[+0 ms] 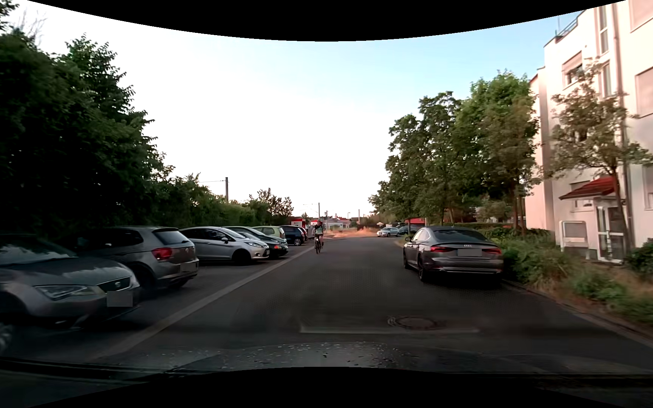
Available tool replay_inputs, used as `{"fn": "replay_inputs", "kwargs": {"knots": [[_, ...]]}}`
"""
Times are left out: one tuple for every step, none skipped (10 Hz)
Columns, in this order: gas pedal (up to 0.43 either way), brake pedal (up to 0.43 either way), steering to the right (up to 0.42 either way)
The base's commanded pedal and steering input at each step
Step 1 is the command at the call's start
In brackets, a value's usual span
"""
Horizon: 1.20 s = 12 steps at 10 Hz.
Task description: Follow the waypoints while adhering to traffic rules and regulations
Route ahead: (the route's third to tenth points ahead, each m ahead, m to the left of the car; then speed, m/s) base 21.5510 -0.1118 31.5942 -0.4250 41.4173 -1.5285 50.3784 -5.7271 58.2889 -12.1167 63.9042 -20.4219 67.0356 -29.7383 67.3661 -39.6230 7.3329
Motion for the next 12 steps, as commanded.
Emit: {"fn": "replay_inputs", "kwargs": {"knots": [[0.000,0.000,0.000],[0.000,0.000,0.000],[0.000,0.000,0.000],[0.000,0.000,0.000],[0.000,0.000,0.003],[0.000,0.000,0.005],[0.000,0.000,0.008],[0.000,0.000,0.009],[0.000,0.000,0.011],[0.000,0.000,0.011],[0.008,0.000,0.013],[0.047,0.000,0.014]]}}
